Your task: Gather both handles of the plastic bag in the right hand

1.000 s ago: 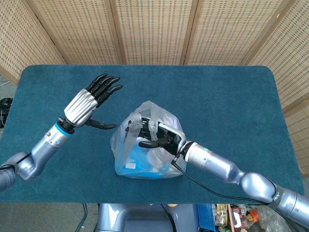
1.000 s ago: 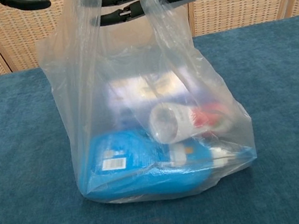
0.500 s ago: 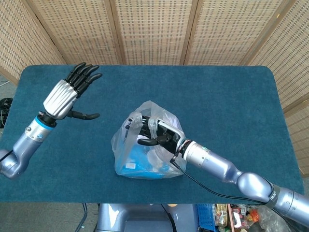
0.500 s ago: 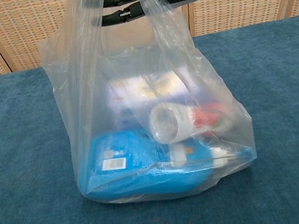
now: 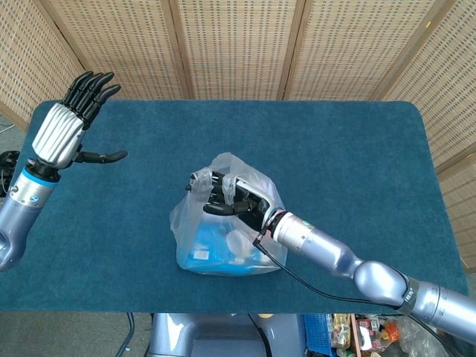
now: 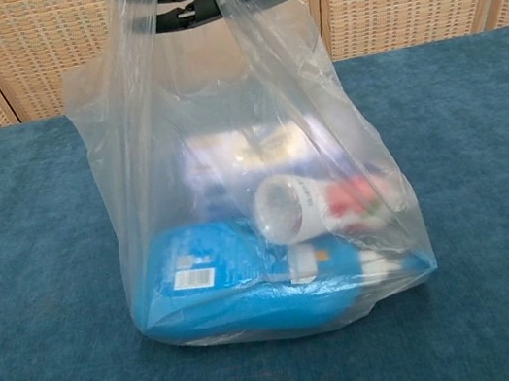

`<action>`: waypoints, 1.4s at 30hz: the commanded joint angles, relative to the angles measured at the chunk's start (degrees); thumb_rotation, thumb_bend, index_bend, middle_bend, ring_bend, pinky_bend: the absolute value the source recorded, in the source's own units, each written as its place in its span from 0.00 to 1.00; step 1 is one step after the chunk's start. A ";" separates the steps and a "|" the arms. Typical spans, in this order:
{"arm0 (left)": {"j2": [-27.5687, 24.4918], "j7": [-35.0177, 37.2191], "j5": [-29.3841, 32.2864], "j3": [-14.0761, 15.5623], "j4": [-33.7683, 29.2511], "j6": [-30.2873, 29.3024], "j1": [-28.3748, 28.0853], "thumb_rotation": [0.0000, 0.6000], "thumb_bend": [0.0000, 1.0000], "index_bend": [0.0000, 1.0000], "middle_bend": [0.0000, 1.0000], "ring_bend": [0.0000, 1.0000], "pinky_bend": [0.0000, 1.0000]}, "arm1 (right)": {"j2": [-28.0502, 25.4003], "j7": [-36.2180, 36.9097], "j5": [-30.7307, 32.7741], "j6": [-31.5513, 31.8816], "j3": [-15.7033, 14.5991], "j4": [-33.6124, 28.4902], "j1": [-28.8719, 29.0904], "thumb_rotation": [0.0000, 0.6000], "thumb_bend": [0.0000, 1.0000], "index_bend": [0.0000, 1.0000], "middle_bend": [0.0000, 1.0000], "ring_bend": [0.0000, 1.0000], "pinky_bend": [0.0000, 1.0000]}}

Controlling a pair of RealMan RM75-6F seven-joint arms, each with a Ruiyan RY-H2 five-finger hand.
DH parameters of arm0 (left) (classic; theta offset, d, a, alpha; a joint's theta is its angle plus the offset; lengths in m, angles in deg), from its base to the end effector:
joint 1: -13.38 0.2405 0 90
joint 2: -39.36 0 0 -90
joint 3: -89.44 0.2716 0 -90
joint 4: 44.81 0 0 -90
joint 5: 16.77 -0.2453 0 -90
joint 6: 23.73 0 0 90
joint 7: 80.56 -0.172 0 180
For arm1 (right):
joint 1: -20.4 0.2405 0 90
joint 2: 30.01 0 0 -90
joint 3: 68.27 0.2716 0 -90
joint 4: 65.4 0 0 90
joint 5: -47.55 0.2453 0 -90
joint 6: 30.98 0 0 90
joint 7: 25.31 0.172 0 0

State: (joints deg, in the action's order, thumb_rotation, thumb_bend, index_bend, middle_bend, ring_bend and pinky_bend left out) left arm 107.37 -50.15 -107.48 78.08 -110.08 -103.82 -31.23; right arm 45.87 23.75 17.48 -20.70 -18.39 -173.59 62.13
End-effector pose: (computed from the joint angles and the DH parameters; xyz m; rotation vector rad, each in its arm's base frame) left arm -0.1592 0.4597 0.1877 -1.6836 -0.4813 -1.5721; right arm 0.0451 -0.3851 0.0415 -0.7187 2.3833 -1.1392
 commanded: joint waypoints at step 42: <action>2.35 1.54 0.73 -0.23 4.50 0.54 0.94 1.00 0.00 0.00 0.00 0.00 0.00 | -7.50 1.24 1.04 -5.10 -3.40 3.16 7.30 1.00 0.00 0.59 0.68 0.55 0.72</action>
State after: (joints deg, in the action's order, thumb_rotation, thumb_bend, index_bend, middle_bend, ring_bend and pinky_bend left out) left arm 109.70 -48.63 -106.76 77.84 -105.59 -103.30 -30.31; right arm 38.29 25.47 19.20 -24.88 -21.95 -170.89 69.63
